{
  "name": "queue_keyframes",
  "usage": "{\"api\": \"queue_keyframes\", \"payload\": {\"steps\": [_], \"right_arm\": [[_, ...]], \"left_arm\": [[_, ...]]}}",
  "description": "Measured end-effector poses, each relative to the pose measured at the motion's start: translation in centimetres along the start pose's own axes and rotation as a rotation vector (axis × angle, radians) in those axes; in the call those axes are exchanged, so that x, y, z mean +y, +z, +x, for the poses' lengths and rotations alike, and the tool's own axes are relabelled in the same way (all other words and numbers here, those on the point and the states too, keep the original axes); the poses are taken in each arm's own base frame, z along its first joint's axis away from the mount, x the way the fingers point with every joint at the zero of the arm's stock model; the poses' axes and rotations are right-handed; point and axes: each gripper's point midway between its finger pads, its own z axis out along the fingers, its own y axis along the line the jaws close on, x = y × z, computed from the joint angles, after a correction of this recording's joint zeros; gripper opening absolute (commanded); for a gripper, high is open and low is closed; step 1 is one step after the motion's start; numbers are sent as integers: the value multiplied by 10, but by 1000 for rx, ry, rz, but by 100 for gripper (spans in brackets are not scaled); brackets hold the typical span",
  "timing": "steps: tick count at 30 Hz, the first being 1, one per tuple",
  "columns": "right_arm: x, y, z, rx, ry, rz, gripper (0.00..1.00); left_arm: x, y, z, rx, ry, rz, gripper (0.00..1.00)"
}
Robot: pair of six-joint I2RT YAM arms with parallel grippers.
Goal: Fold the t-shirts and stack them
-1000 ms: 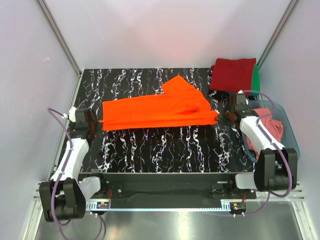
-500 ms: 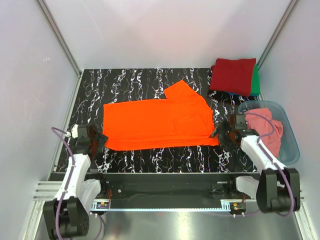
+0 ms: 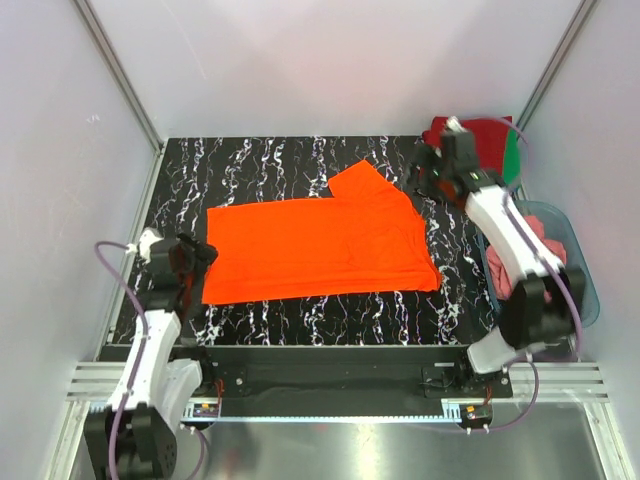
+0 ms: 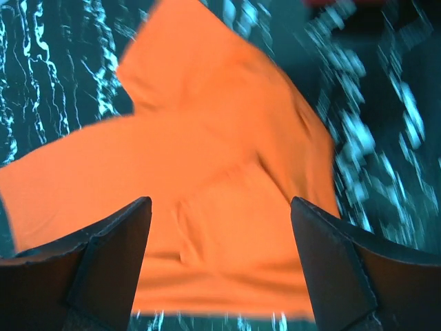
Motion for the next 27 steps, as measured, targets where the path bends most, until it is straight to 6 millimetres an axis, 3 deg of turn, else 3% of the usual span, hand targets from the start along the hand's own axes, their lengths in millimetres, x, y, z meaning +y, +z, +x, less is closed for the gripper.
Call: {"api": "queue_keyframes", "payload": {"steps": [4, 7, 11, 14, 18, 23, 27], "right_arm": [[47, 66, -30, -3, -132, -20, 89], [66, 125, -45, 12, -184, -24, 89], [76, 201, -57, 26, -222, -11, 89], [78, 239, -59, 22, -245, -6, 90], [71, 270, -46, 36, -256, 4, 91], [63, 288, -24, 77, -266, 17, 97], [68, 299, -14, 78, -277, -6, 97]], "left_arm": [[-17, 19, 19, 46, 62, 46, 82], [-31, 29, 42, 94, 130, 85, 81], [-42, 34, 47, 90, 155, 123, 82], [-52, 35, 39, 51, 146, 160, 82], [-59, 36, 33, 24, 139, 181, 82], [-62, 36, 31, 14, 136, 193, 82], [-63, 36, 30, 10, 135, 198, 82]]}}
